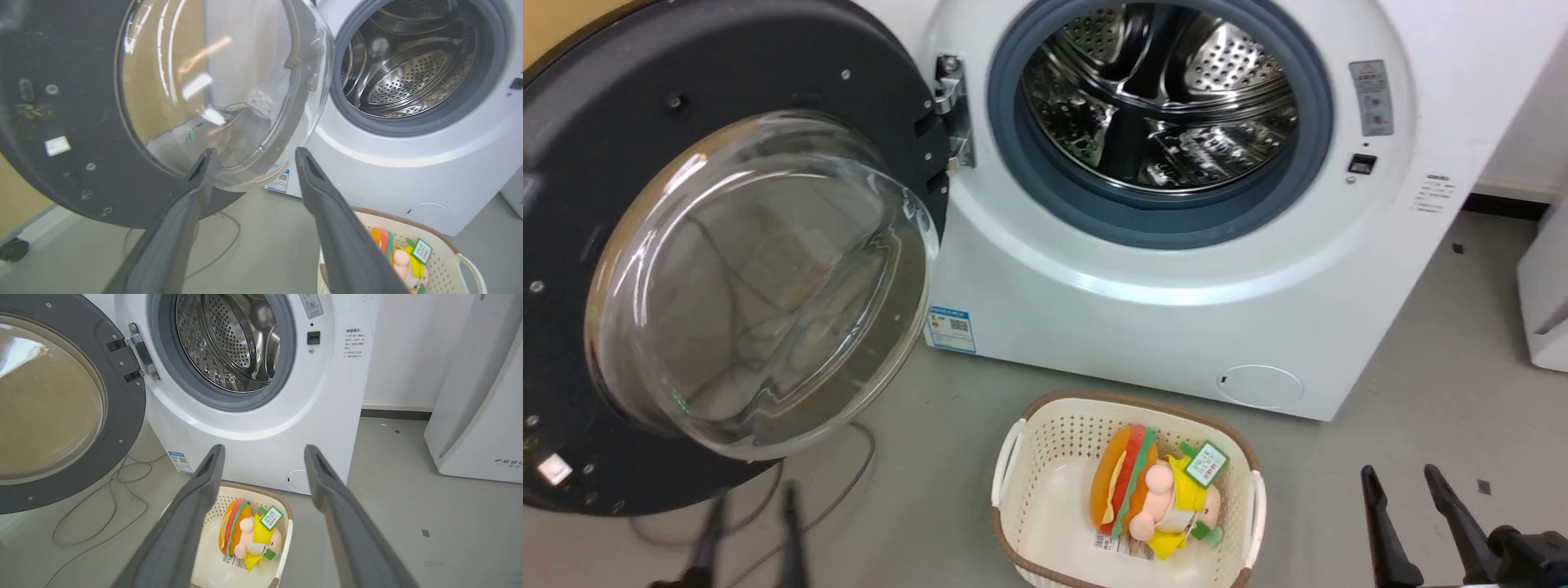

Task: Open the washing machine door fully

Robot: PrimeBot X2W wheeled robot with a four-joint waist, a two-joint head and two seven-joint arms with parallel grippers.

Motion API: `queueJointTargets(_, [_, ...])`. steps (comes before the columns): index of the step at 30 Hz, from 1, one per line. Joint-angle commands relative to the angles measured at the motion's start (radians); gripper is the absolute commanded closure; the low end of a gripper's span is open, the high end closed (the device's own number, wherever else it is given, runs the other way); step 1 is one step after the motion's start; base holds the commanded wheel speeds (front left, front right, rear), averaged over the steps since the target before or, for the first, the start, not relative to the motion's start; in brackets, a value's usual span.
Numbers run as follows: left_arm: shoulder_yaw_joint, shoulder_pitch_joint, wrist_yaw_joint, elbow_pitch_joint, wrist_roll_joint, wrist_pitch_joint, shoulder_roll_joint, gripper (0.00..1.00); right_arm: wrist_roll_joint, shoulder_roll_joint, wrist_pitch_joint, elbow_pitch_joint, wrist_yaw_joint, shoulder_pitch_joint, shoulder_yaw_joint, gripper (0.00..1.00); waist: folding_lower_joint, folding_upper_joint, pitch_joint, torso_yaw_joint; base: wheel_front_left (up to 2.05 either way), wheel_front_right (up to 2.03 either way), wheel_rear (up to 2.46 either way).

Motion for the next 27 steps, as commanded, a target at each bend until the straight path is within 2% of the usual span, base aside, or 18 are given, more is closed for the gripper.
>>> queueJointTargets(1, [-0.022, 0.005, 0.0, -0.014, 0.006, 0.0, -0.002, 0.0, -0.009, 0.003, 0.004, -0.01, 0.001, 0.011, 0.002, 0.0, 0.0001, 0.0, -0.004, -0.009, 0.0, 0.0, 0.0])
queueJointTargets(6, [-0.126, -0.006, 0.009, -0.042, 0.046, 0.017, -0.005, 0.0, -0.033, 0.003, 0.02, -0.039, 0.001, 0.014, 0.013, 0.0, 0.0001, 0.0, -0.013, -0.05, 0.0, 0.0, 0.0])
queueJointTargets(11, [-0.18, -0.038, 0.015, -0.046, 0.085, 0.039, -0.003, 0.0, -0.07, 0.003, 0.044, -0.084, 0.001, 0.018, 0.001, 0.0, 0.0001, 0.0, -0.02, -0.104, 0.0, 0.0, 0.0])
queueJointTargets(19, [-0.189, -0.057, 0.02, -0.007, 0.082, 0.046, 0.005, 0.0, -0.11, 0.003, 0.08, -0.126, 0.001, 0.025, -0.01, 0.0, 0.0001, 0.0, -0.024, -0.185, 0.0, 0.0, 0.0])
queueJointTargets(27, [-0.183, -0.051, 0.034, 0.028, 0.063, 0.041, 0.004, 0.0, -0.092, 0.003, 0.083, -0.114, 0.001, 0.026, 0.016, 0.0, 0.0001, 0.0, -0.024, -0.209, 0.0, 0.0, 0.0])
